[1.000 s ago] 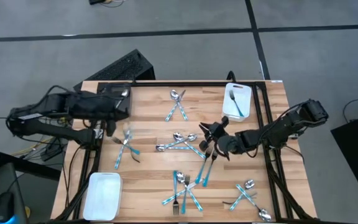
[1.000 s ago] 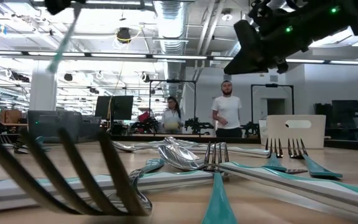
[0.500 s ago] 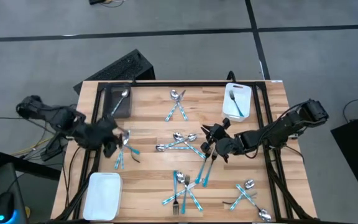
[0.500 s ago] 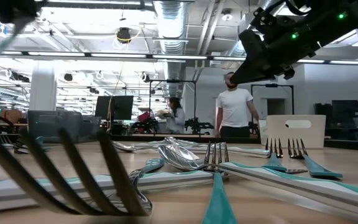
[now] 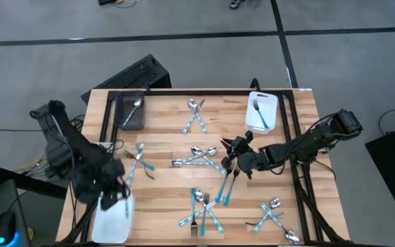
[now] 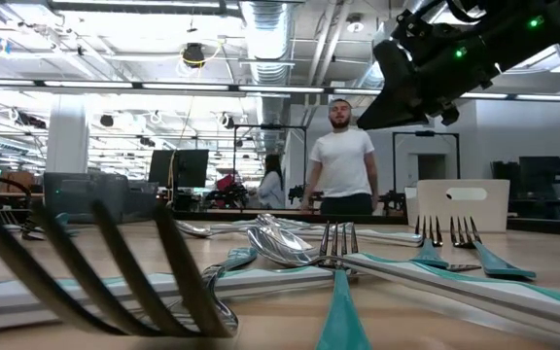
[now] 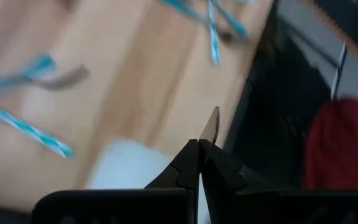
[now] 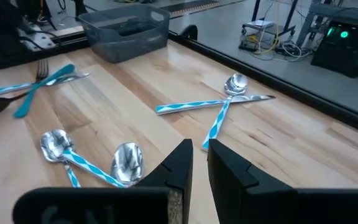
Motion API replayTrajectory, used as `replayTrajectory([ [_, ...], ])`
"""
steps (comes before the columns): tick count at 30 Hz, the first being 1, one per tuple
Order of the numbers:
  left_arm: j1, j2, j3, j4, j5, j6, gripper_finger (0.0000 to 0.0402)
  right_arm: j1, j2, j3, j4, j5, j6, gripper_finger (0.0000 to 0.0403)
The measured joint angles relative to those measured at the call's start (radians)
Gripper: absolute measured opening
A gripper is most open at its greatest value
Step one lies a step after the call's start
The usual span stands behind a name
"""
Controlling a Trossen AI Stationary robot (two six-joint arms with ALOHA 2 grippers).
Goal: Sort silverware by color (type)
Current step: Put the light blue table knife into the bottom white bin
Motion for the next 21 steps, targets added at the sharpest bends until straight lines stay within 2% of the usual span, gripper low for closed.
replayTrajectory([
  [5,-0.073,0.112,0.099,-0.055,0.080,-0.070,0.0000,0.011,0.000,0.000,0.021,0.000,-0.001,0.0076],
  [10,-0.128,0.180,0.171,-0.186,0.080,-0.154,0.0000,0.011,0.000,0.000,0.043,-0.001,-0.002,0.0076],
  [14,-0.150,0.199,0.148,-0.218,0.102,-0.215,0.0000,0.017,0.000,0.000,0.043,-0.001,-0.003,0.0076],
  [21,-0.149,0.198,0.034,-0.158,0.220,-0.272,0.0000,0.017,0.000,0.000,0.043,-0.001,-0.003,0.0076],
])
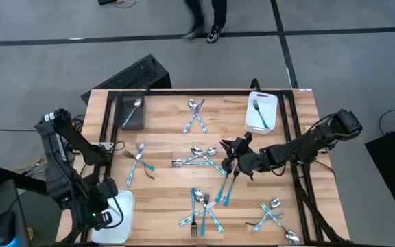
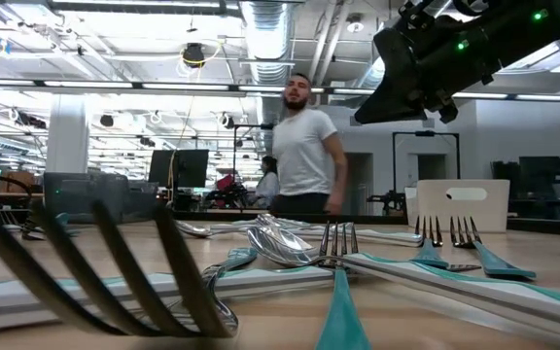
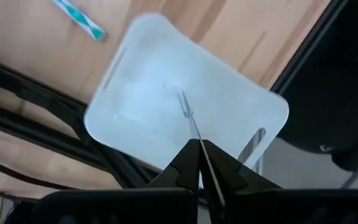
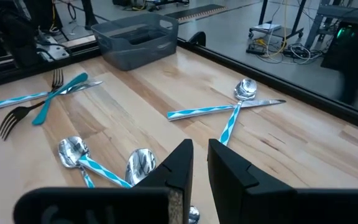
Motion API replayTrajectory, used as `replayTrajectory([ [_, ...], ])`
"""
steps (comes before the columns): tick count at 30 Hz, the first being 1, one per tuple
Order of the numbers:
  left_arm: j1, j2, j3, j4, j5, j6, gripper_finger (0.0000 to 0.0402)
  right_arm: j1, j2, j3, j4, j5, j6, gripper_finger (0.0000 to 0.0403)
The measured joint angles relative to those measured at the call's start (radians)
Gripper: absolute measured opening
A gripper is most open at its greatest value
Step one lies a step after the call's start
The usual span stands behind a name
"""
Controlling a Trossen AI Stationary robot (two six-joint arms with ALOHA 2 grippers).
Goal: Sort silverware by color (type)
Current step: Put the light blue table knife into the bottom white bin, then put the blue fork into the top white bin
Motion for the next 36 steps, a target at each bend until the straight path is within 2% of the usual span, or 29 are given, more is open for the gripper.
replayTrajectory([
  [4,0.003,-0.001,-0.039,0.066,0.018,0.030,0.0000,0.007,0.000,0.000,0.000,0.000,0.000,0.0076],
  [11,0.046,-0.002,-0.089,0.075,0.016,0.094,0.0000,0.006,0.000,0.000,0.000,0.000,0.000,0.0076],
  [18,0.086,0.000,-0.100,0.001,-0.088,0.159,0.0005,0.006,0.000,0.000,-0.003,0.000,0.000,0.0076],
  [22,0.094,0.000,-0.100,-0.057,-0.096,0.159,0.0032,0.007,0.000,0.000,-0.003,-0.001,0.000,0.0076],
  [30,0.094,0.000,-0.099,-0.134,-0.137,0.122,0.0124,0.007,0.000,0.000,-0.003,-0.026,0.000,0.0076],
  [32,0.098,0.000,-0.099,-0.180,-0.205,0.114,0.0140,0.007,0.000,0.000,-0.003,-0.027,0.000,0.0076],
  [33,0.105,0.000,-0.099,-0.197,-0.276,0.131,0.0146,0.007,0.000,0.000,-0.003,-0.027,0.000,0.0076],
  [36,0.145,-0.006,-0.119,-0.169,-0.598,0.257,0.0154,0.007,0.000,0.000,-0.004,-0.027,0.019,0.0076],
])
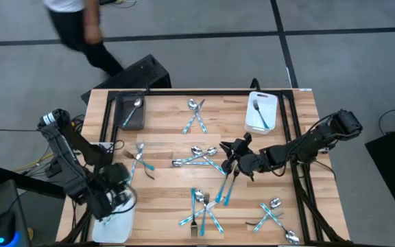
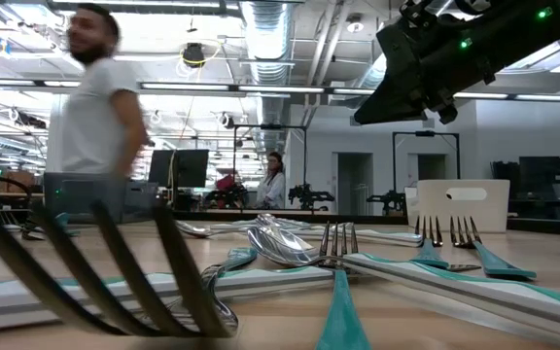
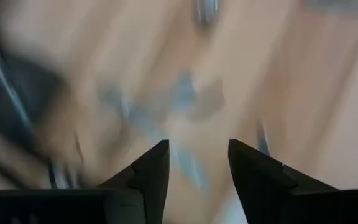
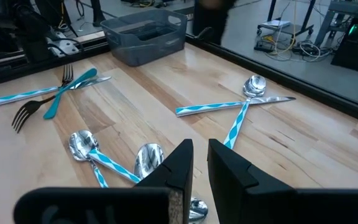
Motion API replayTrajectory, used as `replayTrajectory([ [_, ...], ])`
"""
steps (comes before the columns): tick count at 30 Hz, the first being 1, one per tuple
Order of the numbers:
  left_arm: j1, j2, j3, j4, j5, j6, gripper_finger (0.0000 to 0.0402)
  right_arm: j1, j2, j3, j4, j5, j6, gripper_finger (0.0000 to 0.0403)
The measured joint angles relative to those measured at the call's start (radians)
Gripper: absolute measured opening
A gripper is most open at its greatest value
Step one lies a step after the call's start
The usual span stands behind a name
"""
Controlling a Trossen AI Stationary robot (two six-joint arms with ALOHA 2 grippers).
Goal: Sort silverware by color (type)
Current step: Put the blue fork into the top white bin
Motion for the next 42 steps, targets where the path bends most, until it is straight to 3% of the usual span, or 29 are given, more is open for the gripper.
replayTrajectory([
  [2,0.064,-0.008,-0.033,0.099,-0.111,0.149,0.0155,0.000,0.000,0.000,-0.015,-0.022,0.033,0.0076],
  [6,0.245,-0.008,-0.142,0.375,-0.126,0.480,0.0155,0.012,-0.003,-0.001,-0.058,-0.131,0.041,0.0076],
  [10,0.395,-0.008,-0.278,0.677,-0.118,0.708,0.0155,0.035,-0.003,-0.001,-0.111,-0.158,0.041,0.0076],
  [15,0.520,-0.009,-0.399,0.917,-0.116,0.826,0.0155,0.059,-0.003,-0.001,-0.170,-0.158,0.061,0.0076],
  [20,0.555,-0.009,-0.492,1.102,-0.037,0.842,0.0155,0.057,-0.059,0.000,-0.317,-0.169,0.080,0.0076],
  [25,0.520,-0.012,-0.513,1.037,0.072,0.729,0.0155,0.028,-0.158,0.001,-0.453,-0.210,0.151,0.0076],
  [31,0.411,-0.062,-0.513,0.967,0.314,0.518,0.0155,0.026,-0.173,0.001,-0.461,-0.209,0.209,0.0076],
  [36,0.274,-0.129,-0.490,0.844,0.324,0.346,0.0155,0.015,-0.106,0.002,-0.450,-0.209,0.219,0.0076],
  [42,0.123,-0.168,-0.384,0.456,0.253,0.092,0.0155,0.018,-0.017,0.002,-0.415,-0.209,0.219,0.0076],
])
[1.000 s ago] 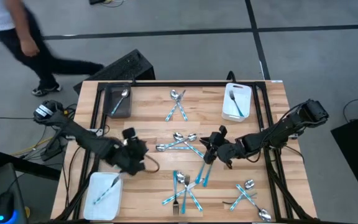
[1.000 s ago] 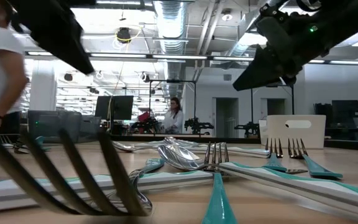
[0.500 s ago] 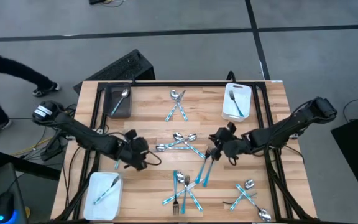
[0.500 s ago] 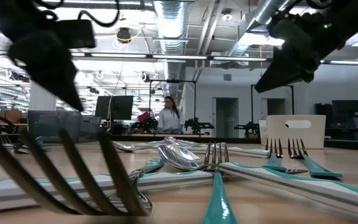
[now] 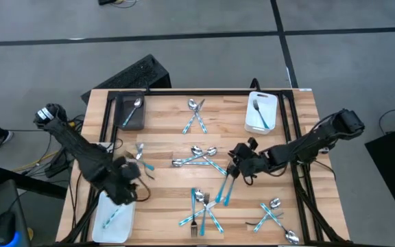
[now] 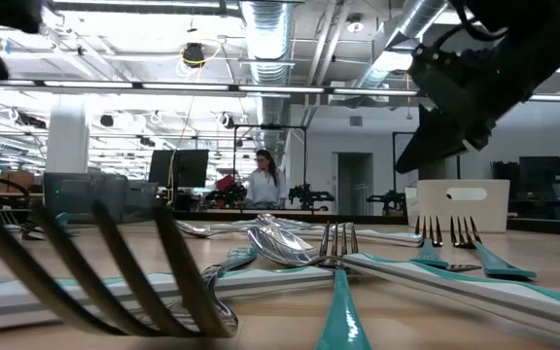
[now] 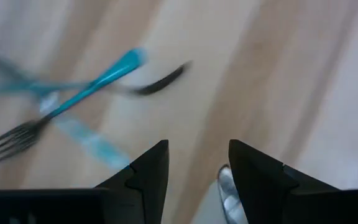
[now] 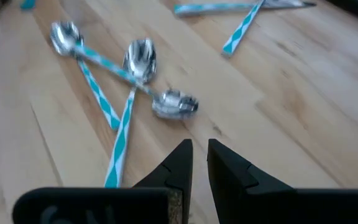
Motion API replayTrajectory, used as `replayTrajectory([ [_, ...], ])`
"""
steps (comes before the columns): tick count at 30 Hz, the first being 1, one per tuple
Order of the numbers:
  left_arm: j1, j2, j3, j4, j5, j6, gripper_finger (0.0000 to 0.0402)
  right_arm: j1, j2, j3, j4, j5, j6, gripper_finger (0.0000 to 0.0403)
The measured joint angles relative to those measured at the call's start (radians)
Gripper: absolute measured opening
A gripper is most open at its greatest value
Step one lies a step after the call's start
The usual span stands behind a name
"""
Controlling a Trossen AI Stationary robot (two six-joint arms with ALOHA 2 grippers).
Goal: Sort silverware by color (type)
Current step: Put the blue fork into the top white bin
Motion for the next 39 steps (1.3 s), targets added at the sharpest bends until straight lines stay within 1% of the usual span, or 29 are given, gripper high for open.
replayTrajectory([
  [4,-0.048,-0.003,0.082,-0.249,-0.025,-0.172,0.0155,-0.001,0.034,0.000,0.004,0.000,0.000,0.0076],
  [6,-0.060,-0.003,0.120,-0.345,-0.045,-0.230,0.0155,-0.001,0.042,0.000,0.004,0.000,0.000,0.0076],
  [7,-0.060,-0.003,0.136,-0.378,-0.071,-0.248,0.0155,-0.001,0.047,0.000,0.010,0.000,0.000,0.0076],
  [8,-0.060,-0.003,0.148,-0.403,-0.121,-0.267,0.0155,-0.001,0.049,0.000,0.015,0.001,0.000,0.0076],
  [9,-0.059,-0.003,0.156,-0.419,-0.196,-0.284,0.0155,-0.003,0.049,0.000,0.015,0.001,-0.001,0.0076],
  [11,-0.057,-0.003,0.158,-0.410,-0.397,-0.295,0.0155,-0.012,0.049,0.000,0.052,0.002,-0.001,0.0076],
  [13,-0.053,-0.001,0.142,-0.338,-0.591,-0.257,0.0155,-0.025,0.049,0.000,0.098,0.001,-0.003,0.0076],
  [14,-0.045,0.000,0.130,-0.293,-0.662,-0.216,0.0155,-0.030,0.049,0.000,0.124,0.001,-0.004,0.0076],
  [15,-0.036,0.002,0.122,-0.249,-0.709,-0.169,0.0155,-0.036,0.049,0.000,0.148,0.001,-0.008,0.0076],
  [16,-0.022,0.002,0.115,-0.205,-0.735,-0.114,0.0155,-0.040,0.048,0.000,0.164,0.000,-0.022,0.0076],
  [17,-0.003,0.002,0.109,-0.161,-0.746,-0.063,0.0155,-0.044,0.042,0.000,0.168,-0.012,-0.055,0.0076],
  [19,0.036,0.010,0.096,-0.090,-0.747,0.022,0.0155,-0.050,0.023,0.004,0.164,-0.080,-0.128,0.0076],
  [21,0.061,0.013,0.074,-0.028,-0.739,0.089,0.0155,-0.054,0.011,0.014,0.163,-0.127,-0.132,0.0075],
  [23,0.080,0.012,0.049,0.024,-0.736,0.149,0.0155,-0.055,0.002,0.021,0.111,-0.133,-0.121,0.0075],
  [25,0.091,0.012,0.025,0.042,-0.755,0.167,0.0155,-0.063,-0.008,0.032,0.018,-0.126,-0.088,0.0075],
  [27,0.096,0.012,0.011,0.048,-0.801,0.149,0.0155,-0.081,-0.016,0.043,-0.094,-0.130,-0.052,0.0077],
  [28,0.097,0.012,0.003,0.051,-0.820,0.133,0.0155,-0.091,-0.019,0.047,-0.158,-0.145,-0.030,0.0079],
  [31,0.106,0.012,-0.013,0.050,-0.823,0.123,0.0155,-0.114,-0.019,0.061,-0.318,-0.205,0.006,0.0090],
  [34,0.108,0.012,-0.014,0.050,-0.824,0.145,0.0155,-0.121,-0.019,0.080,-0.460,-0.255,0.036,0.0114],
  [36,0.107,0.012,-0.014,0.050,-0.836,0.171,0.0155,-0.121,-0.019,0.099,-0.539,-0.257,0.057,0.0133],
  [39,0.108,0.012,-0.014,0.050,-0.871,0.210,0.0155,-0.121,-0.020,0.120,-0.585,-0.257,0.075,0.0162],
])
